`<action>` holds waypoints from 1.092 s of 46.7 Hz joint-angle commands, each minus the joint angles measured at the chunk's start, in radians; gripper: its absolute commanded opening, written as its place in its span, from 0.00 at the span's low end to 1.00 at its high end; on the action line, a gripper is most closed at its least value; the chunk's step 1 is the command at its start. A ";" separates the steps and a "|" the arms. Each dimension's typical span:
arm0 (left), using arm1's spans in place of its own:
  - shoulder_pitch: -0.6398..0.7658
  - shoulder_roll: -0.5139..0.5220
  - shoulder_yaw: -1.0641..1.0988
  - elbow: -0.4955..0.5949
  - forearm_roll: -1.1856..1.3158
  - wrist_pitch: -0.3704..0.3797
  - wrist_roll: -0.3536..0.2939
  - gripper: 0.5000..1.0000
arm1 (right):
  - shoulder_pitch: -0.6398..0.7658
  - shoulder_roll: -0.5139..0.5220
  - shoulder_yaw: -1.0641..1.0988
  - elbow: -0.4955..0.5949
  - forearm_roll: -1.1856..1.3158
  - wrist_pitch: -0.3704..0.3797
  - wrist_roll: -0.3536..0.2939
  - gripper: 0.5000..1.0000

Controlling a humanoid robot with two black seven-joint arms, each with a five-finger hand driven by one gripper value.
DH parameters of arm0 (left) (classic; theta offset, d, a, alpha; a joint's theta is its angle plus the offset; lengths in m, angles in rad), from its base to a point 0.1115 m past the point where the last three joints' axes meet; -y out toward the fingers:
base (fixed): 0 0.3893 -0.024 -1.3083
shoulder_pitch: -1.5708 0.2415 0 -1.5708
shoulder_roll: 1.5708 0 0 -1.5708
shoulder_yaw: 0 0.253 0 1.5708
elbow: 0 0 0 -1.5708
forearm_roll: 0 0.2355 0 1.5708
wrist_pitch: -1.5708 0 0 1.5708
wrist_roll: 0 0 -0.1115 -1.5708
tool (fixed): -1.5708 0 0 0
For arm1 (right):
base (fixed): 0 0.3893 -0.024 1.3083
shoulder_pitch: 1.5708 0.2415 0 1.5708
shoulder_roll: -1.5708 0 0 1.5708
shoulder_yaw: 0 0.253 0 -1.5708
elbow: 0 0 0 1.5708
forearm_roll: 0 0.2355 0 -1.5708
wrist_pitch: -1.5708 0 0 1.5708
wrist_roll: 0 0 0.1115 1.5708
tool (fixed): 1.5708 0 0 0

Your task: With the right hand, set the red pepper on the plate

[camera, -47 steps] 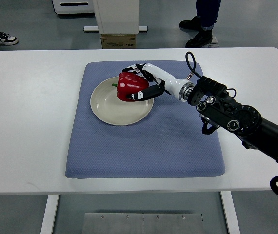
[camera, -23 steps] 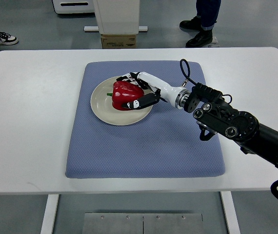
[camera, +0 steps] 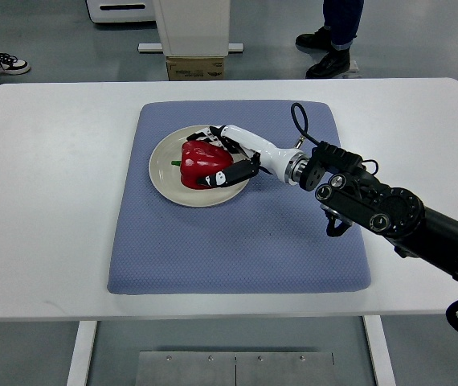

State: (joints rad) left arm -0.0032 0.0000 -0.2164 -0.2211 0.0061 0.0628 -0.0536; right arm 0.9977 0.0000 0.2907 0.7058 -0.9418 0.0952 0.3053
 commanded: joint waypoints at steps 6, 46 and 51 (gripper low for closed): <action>0.000 0.000 0.000 0.000 0.000 0.000 0.000 1.00 | -0.002 0.000 0.001 0.000 0.000 0.000 0.003 0.60; -0.001 0.000 0.000 0.000 0.000 0.000 0.000 1.00 | 0.004 0.000 0.156 -0.003 0.064 -0.003 -0.025 1.00; 0.000 0.000 -0.001 0.000 0.000 0.000 0.000 1.00 | -0.022 0.000 0.257 -0.005 0.072 -0.003 -0.052 1.00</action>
State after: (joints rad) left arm -0.0040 0.0000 -0.2165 -0.2212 0.0061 0.0628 -0.0538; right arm 0.9943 -0.0001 0.4931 0.7020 -0.8732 0.0917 0.2688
